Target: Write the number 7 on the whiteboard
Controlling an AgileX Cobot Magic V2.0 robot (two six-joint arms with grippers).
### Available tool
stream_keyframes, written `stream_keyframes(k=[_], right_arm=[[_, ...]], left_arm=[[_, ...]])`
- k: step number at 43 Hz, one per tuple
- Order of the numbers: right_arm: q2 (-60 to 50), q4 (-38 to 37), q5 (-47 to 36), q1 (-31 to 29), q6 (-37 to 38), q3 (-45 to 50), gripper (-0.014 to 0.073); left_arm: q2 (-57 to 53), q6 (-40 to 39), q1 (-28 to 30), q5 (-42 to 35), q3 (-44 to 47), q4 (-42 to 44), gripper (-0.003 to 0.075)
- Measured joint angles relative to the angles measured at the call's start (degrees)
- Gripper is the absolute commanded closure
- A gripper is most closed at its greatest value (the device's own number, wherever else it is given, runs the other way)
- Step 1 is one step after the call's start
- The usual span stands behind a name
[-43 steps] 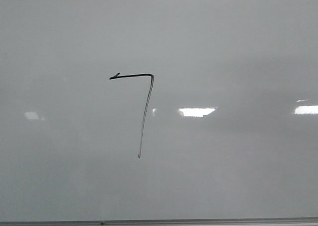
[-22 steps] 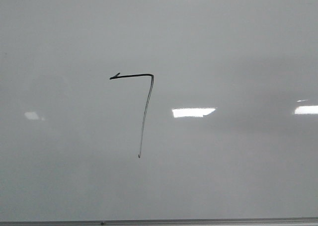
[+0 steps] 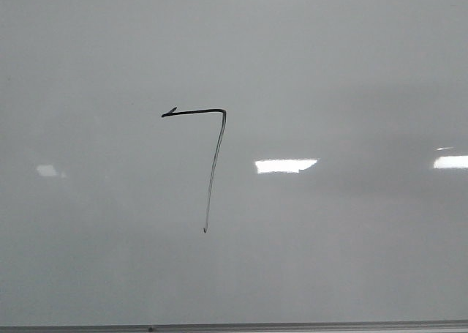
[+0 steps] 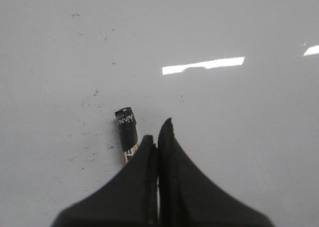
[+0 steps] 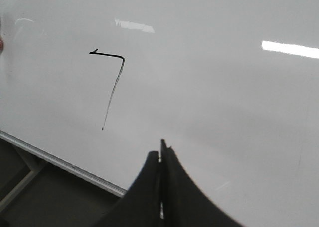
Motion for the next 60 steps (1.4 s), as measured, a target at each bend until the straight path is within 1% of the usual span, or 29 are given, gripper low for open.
stream_keyframes(k=[5,8,18,24,28,34,43,60], right_arm=[[0.00,0.00,0.00,0.00,0.00,0.00,0.0663],[0.00,0.00,0.00,0.00,0.00,0.00,0.0663],[0.00,0.00,0.00,0.00,0.00,0.00,0.0663],[0.00,0.00,0.00,0.00,0.00,0.00,0.0663],[0.00,0.00,0.00,0.00,0.09,0.00,0.0663],[0.00,0.00,0.00,0.00,0.09,0.00,0.0663],[0.00,0.09,0.04,0.00,0.09,0.00,0.0663],[0.00,0.09,0.04,0.00,0.09,0.00,0.0663]], left_arm=[[-3.48,-2.20,-2.10,0.00,2.23,5.14,0.0741],[-6.82,-2.74,-2.78,0.00,3.99,5.52,0.0741],[-22.11,-3.12,-2.94,-0.09,12.94,1.70,0.0741],[-30.44,-3.14,-1.07,1.11,17.76,-0.32,0.0741],[-33.78,-3.28,0.78,2.75,18.34,-1.22,0.0741],[-34.11,-3.49,2.88,4.20,18.34,-1.70,0.0741],[-34.11,-3.49,3.55,7.67,18.34,-1.74,0.0741],[-34.11,-3.49,3.64,8.09,18.34,-1.74,0.0741]])
